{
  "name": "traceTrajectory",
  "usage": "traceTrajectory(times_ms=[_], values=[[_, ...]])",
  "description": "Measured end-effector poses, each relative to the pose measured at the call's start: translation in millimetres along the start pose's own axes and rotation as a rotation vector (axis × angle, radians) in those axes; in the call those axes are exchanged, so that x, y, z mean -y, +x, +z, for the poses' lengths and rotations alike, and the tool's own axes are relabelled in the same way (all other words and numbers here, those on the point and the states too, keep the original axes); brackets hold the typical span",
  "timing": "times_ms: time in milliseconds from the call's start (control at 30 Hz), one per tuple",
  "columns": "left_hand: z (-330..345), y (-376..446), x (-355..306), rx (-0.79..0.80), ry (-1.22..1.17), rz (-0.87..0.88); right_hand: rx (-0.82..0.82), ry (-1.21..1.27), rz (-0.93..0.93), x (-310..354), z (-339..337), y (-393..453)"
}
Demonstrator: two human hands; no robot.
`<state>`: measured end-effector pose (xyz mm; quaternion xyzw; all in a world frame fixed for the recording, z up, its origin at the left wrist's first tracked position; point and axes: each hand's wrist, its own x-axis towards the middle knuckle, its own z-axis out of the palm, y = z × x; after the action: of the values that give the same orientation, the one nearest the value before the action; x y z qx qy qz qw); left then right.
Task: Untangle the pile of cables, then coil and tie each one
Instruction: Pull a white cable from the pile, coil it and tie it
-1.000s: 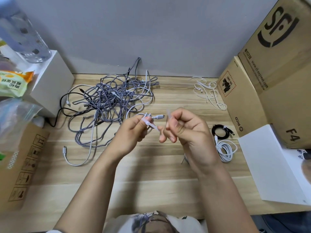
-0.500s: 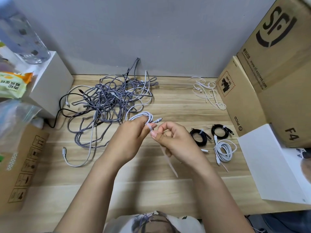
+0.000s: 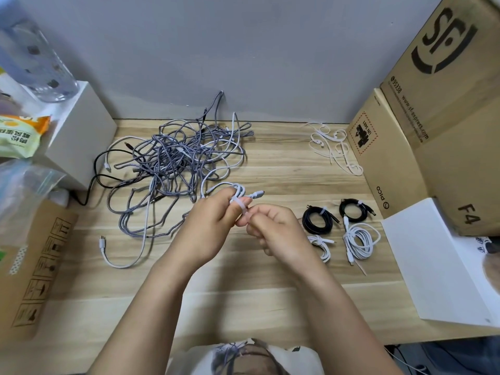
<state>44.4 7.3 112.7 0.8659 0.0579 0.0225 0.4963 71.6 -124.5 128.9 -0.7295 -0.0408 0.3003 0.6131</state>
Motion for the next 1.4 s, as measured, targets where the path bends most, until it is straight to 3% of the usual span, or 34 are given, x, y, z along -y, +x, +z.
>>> traceTrajectory(times_ms=[133,400,600,700,833,1167,1400], values=[[0,-3,-4,0.085,-0.415,-0.079,-0.056,0.134,-0.006,3,3,-3],[4,-9,-19,0.13,-0.637,-0.224,-0.102,0.185,-0.107,7,4,-5],[8,-8,-22,0.087,-0.696,-0.254,-0.138,0.209,-0.124,8,6,-5],[9,-7,-22,0.067,-0.663,-0.234,-0.105,0.31,-0.029,4,5,-5],[4,-7,-21,0.158,-0.616,-0.174,-0.028,0.459,0.111,3,4,-2],[-1,-11,-23,0.272,-0.666,-0.14,-0.116,0.39,0.087,8,9,-6],[4,-9,-24,0.142,-0.703,-0.181,0.0,0.3,-0.041,9,6,-11]])
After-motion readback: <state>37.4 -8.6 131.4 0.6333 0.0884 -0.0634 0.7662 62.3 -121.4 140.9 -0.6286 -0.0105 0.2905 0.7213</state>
